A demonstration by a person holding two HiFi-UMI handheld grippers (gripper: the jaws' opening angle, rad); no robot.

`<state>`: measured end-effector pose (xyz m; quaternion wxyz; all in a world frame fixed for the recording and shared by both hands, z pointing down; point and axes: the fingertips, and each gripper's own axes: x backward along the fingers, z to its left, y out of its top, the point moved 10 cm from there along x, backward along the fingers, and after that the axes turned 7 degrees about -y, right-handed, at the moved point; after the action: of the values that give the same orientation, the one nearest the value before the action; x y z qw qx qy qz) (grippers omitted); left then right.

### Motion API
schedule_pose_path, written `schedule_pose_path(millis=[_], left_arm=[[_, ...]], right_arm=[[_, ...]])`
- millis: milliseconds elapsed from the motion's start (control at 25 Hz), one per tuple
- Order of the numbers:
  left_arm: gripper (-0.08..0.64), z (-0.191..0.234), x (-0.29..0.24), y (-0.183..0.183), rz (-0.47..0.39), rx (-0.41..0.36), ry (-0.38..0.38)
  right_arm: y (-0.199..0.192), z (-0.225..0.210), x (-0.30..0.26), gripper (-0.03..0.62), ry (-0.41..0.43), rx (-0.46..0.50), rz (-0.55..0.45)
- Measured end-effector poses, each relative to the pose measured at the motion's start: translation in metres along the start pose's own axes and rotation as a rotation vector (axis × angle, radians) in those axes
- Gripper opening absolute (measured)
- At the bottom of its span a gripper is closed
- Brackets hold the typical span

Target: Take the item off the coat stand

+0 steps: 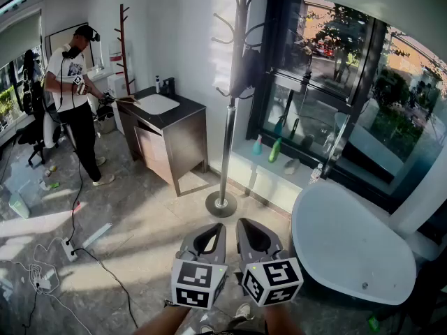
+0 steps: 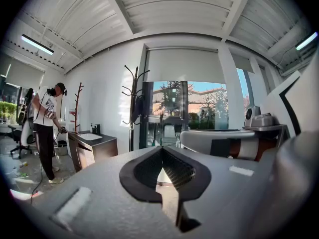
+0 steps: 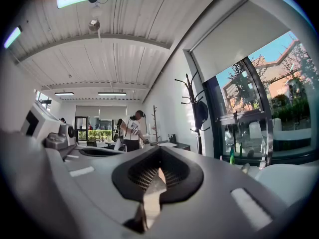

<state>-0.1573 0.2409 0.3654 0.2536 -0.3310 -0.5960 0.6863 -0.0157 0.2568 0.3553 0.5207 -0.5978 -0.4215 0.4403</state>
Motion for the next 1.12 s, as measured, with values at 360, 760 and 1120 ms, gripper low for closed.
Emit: schedule_pose_path(millis=[360,760,1120], left_arm=[[0.006,0.022,-0.031,-0.006,0.008,-0.002,-0.003],[0.006,0.065,-0.126,0.007,0.005,-0.019,0.013],[0.006,0.100,-0.249,0.041,0.003,-0.030,0.035]], right_arm=[[-0.009,-0.013,-0.034,0.005,-0.003,0.006,0.001],[-0.003,-0.069,-0.125,0.006,0.010,0.015,-0.020],[0.020,-0.156,-0.228,0.006,0.031,0.008,-0.023]])
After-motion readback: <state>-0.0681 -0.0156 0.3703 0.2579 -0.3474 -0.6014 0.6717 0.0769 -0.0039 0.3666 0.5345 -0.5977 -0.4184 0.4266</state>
